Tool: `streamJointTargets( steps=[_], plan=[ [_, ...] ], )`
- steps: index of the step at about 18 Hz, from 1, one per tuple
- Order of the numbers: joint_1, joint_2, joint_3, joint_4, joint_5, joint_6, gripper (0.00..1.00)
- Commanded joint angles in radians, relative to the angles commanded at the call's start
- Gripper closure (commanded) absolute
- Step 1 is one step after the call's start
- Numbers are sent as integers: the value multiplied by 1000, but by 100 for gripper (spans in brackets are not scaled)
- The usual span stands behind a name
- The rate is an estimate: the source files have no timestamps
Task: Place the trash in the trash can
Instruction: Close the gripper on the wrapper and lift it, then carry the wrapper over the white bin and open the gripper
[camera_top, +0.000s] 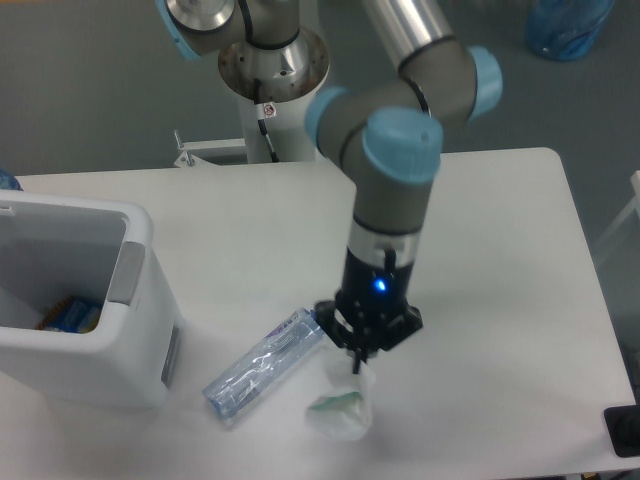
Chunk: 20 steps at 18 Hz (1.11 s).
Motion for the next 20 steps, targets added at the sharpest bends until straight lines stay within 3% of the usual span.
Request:
streamJointTargets(
  steps=[8,14,15,17,19,20],
  plan=[
    [-221,157,-18,-3,-20,-147,100],
    [-348,221,-110,-2,-3,-149,100],
    [-351,221,-115,-2,-6,-146,91],
    [-353,214,-126,1,-8,-137,62],
    [-353,206,-130,1,-8,-137,10],
    [-353,198,-130,1,-8,-137,7]
  ],
)
